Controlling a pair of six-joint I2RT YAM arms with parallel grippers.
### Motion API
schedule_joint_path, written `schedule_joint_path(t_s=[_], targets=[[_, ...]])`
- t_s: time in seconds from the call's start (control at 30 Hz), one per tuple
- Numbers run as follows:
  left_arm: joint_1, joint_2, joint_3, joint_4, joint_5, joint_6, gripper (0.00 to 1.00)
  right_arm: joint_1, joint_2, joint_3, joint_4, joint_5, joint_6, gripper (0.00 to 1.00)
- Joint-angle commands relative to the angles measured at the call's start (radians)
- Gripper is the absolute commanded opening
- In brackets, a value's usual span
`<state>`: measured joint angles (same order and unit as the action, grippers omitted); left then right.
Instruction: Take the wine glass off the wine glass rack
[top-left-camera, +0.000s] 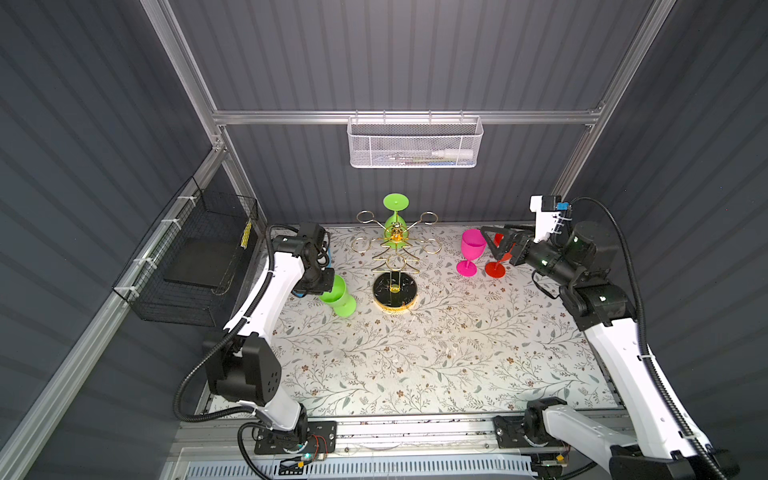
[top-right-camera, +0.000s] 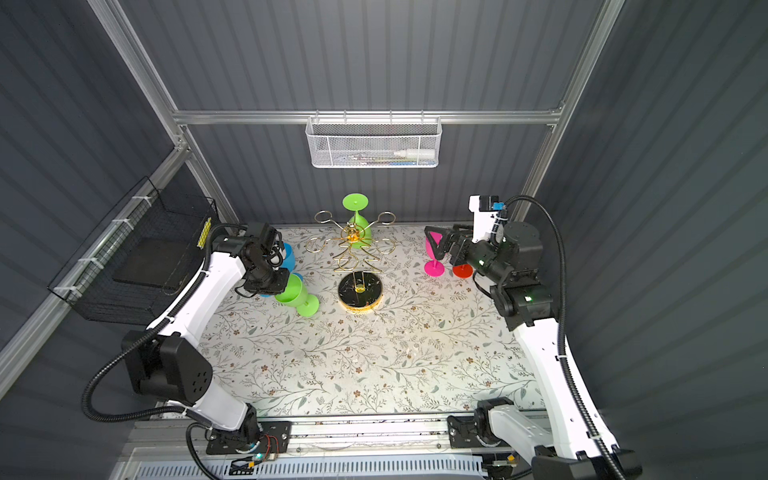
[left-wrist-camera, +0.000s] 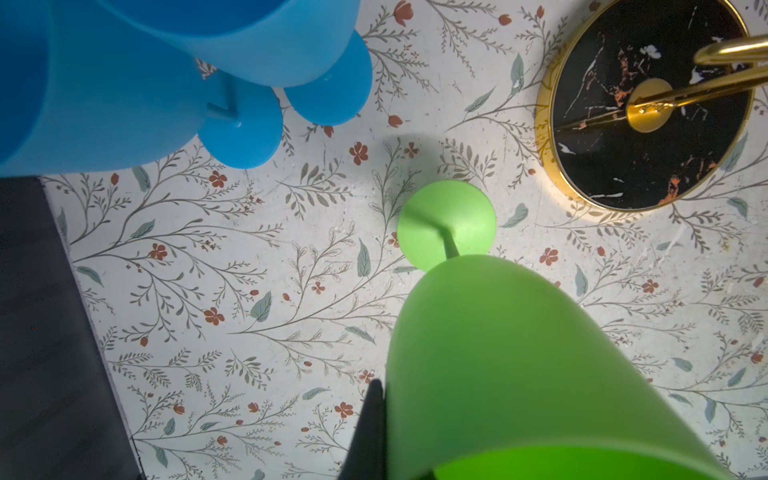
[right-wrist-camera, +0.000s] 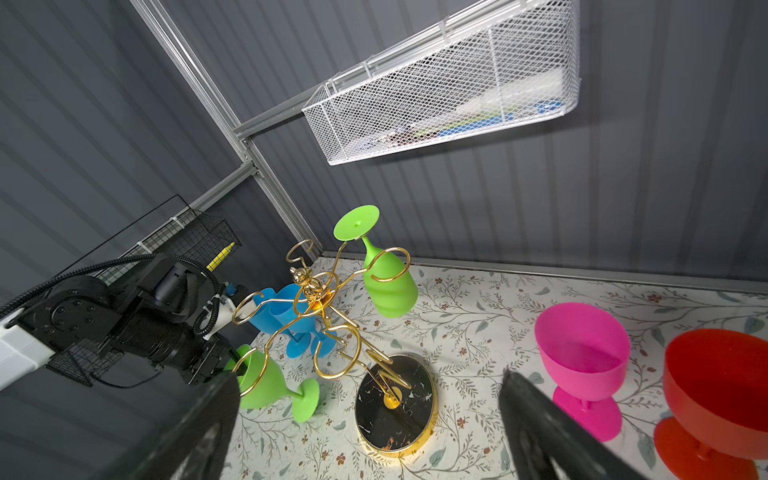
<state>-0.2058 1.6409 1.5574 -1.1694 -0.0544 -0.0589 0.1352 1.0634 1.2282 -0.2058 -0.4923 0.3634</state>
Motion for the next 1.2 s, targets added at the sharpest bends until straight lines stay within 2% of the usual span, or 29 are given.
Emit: schedule_joint_path(t_s=[0.0, 0.2, 0.43, 0.6, 0.67, 0.73, 1.0, 1.17], targets=[[0.010, 0.072, 0.040, 0.012, 0.033, 0.032, 0.00, -0.018, 0.029, -0.001, 0.013, -0.039, 0.030, 0.99], [0.019, 0.135, 0.107, -0.004, 0.010, 0.045, 0.01, -0.029, 0.087, 0.015, 0.034, -0.058, 0.059, 0.99], [0.023, 0.166, 0.133, -0.004, 0.014, 0.060, 0.21, -0.029, 0.199, 0.091, 0.032, -0.094, 0.078, 0.99], [0.023, 0.173, 0.154, -0.016, 0.014, 0.067, 0.28, -0.029, 0.304, 0.179, 0.002, -0.130, 0.084, 0.99], [0.023, 0.161, 0.167, -0.015, 0.016, 0.069, 0.34, -0.028, 0.350, 0.213, 0.001, -0.148, 0.094, 0.98], [0.023, 0.145, 0.179, -0.011, 0.030, 0.069, 0.41, -0.026, 0.392, 0.248, -0.001, -0.165, 0.105, 0.97], [0.023, 0.060, 0.196, 0.038, 0.059, 0.065, 0.54, -0.002, 0.575, 0.434, -0.077, -0.190, 0.112, 0.88], [0.023, 0.002, 0.190, 0.074, 0.049, 0.067, 0.61, 0.010, 0.681, 0.542, -0.103, -0.215, 0.121, 0.78]])
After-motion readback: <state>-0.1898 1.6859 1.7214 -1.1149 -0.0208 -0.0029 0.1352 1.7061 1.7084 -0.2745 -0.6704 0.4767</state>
